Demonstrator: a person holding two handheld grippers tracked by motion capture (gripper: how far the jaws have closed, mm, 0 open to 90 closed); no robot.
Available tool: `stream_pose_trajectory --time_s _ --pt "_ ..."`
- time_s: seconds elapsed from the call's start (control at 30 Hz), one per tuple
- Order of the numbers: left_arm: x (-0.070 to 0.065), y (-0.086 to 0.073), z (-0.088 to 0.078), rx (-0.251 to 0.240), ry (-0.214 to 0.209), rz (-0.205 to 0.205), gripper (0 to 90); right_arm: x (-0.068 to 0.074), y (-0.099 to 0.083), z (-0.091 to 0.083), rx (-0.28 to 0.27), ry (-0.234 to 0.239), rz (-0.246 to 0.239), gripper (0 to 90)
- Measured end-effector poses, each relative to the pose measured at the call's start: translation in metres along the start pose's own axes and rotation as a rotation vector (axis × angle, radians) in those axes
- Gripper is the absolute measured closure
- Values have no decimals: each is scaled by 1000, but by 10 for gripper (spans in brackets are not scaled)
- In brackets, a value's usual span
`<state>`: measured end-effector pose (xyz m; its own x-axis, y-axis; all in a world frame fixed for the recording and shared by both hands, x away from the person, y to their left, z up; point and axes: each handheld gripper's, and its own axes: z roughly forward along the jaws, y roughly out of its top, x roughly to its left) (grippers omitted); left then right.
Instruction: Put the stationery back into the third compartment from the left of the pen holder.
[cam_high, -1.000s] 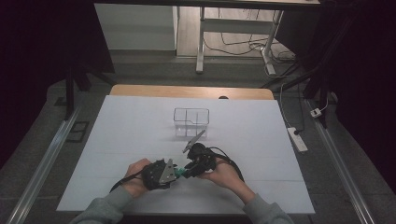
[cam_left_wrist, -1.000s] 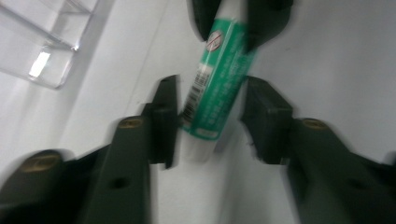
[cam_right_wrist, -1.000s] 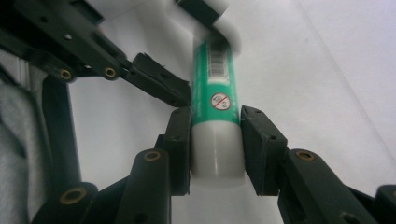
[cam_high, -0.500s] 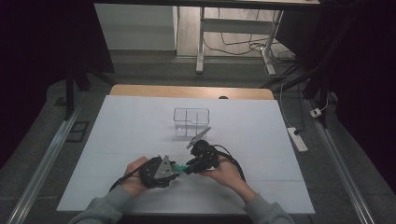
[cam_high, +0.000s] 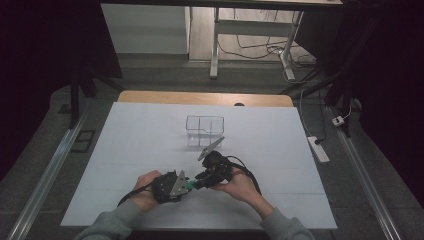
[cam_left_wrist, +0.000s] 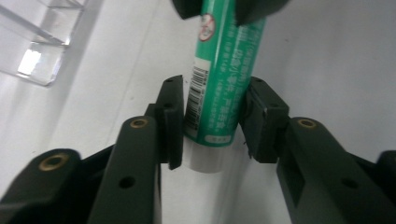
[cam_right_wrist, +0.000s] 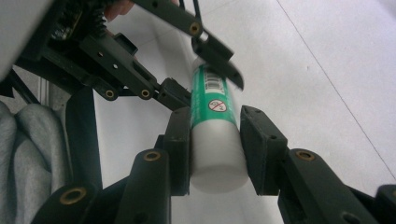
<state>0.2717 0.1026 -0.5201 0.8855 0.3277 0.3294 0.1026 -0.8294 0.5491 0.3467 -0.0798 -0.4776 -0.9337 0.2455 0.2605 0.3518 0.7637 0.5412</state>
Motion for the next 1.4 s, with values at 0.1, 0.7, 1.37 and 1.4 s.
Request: stream_pose_trajectory --time_s 0.1,0.7,1.37,1.4 --pt "1 0 -1 -9 1 -14 650 -1 0 -2 -18 -11 11 609" --pt "32 -21 -21 -154 55 -257 654 -10 -21 -36 -369 -175 54 315" --pt "23 -7 -14 -225 2 -271 653 1 -16 -12 -484 -123 55 495" --pt "23 -6 -13 -221 0 -268 653 1 -16 -12 -490 -116 55 526"
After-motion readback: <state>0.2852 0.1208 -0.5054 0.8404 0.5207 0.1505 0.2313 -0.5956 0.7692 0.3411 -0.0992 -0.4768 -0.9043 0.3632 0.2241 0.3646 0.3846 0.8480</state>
